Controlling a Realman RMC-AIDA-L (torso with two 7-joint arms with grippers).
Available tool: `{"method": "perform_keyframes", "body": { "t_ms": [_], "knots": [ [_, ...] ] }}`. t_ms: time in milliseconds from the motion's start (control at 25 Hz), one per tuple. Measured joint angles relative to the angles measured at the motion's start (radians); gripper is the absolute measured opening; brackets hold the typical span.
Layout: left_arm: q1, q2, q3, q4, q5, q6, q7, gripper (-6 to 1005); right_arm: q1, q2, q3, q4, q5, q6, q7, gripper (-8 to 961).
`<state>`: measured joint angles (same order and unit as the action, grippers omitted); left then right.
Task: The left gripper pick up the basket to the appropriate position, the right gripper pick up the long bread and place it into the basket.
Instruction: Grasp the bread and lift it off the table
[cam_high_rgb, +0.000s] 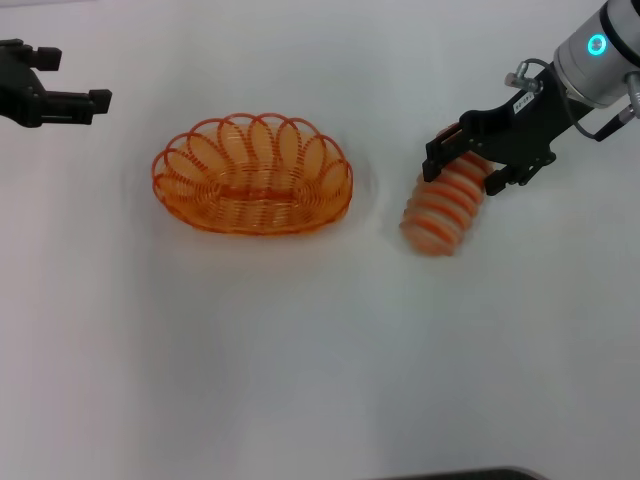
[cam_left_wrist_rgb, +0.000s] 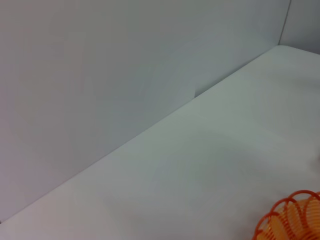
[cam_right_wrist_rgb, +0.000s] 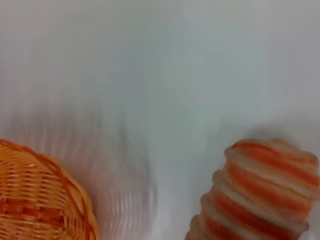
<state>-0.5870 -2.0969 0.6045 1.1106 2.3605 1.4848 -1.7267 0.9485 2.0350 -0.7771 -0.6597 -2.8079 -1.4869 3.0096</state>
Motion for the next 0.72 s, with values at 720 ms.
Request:
{"method": "perform_keyframes", "body": {
  "t_ms": [720],
  "knots": [
    [0.001, -0.002, 0.020, 0.000, -0.001, -0.002, 0.002, 868, 0.011, -0.003, -0.008, 0.061, 0.001, 0.056, -0.002, 816]
  ]
}}
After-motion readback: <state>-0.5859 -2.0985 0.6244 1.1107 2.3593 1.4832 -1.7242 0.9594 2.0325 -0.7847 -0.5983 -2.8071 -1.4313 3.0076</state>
